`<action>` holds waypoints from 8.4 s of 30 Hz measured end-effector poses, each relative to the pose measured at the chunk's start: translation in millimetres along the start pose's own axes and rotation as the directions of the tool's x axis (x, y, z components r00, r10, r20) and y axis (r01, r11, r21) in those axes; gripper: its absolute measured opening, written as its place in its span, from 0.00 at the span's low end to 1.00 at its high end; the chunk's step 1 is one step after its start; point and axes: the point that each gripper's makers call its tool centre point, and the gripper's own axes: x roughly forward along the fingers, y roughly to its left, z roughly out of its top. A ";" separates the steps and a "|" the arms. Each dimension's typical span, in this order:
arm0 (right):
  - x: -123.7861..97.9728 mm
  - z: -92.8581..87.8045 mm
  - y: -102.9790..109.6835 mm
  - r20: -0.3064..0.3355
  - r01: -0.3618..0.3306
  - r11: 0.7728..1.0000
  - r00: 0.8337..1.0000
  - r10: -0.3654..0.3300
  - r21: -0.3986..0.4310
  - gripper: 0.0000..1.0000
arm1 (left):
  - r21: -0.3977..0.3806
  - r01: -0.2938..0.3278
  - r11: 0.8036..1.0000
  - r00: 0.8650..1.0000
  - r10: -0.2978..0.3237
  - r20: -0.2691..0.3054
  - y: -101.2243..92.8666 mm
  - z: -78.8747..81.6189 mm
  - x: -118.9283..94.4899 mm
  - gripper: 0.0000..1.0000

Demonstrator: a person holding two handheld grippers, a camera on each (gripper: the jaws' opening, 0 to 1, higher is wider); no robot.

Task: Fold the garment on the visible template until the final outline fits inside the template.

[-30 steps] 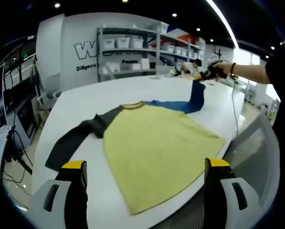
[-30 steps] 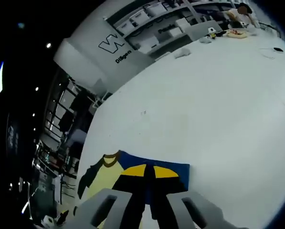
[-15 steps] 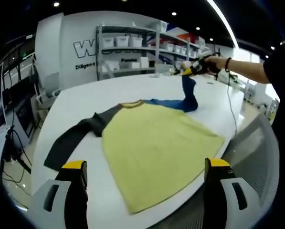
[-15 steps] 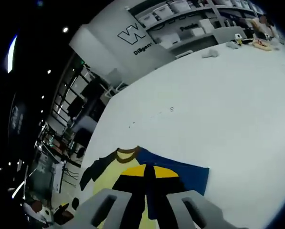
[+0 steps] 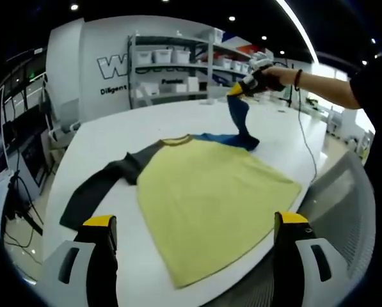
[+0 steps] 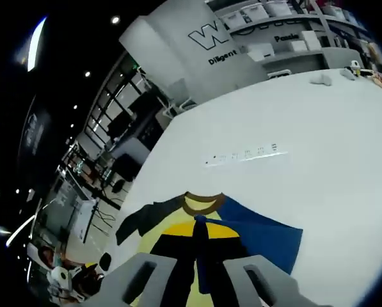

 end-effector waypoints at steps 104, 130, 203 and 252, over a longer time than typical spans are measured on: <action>149.7 -118.2 103.9 -0.136 -0.106 0.943 0.989 0.066 -0.315 0.73 | -0.019 -0.028 0.999 0.997 0.027 -0.073 9.7 -9.9 9.4 0.99; 75.6 -129.8 7.0 -0.021 0.090 0.958 0.995 -0.100 -0.273 0.80 | -0.007 -0.006 1.000 0.998 0.005 -0.066 7.2 -5.4 10.3 0.99; 22.6 -144.8 -126.8 -0.046 0.379 0.865 0.909 -0.415 -0.328 0.00 | -0.003 -0.034 0.999 0.993 0.033 -0.114 17.9 -16.7 8.0 0.99; -66.3 -162.4 8.9 0.088 0.042 0.903 0.996 -0.005 -0.428 0.99 | -0.120 -0.121 0.985 0.988 0.108 -0.110 52.1 -17.7 9.1 0.98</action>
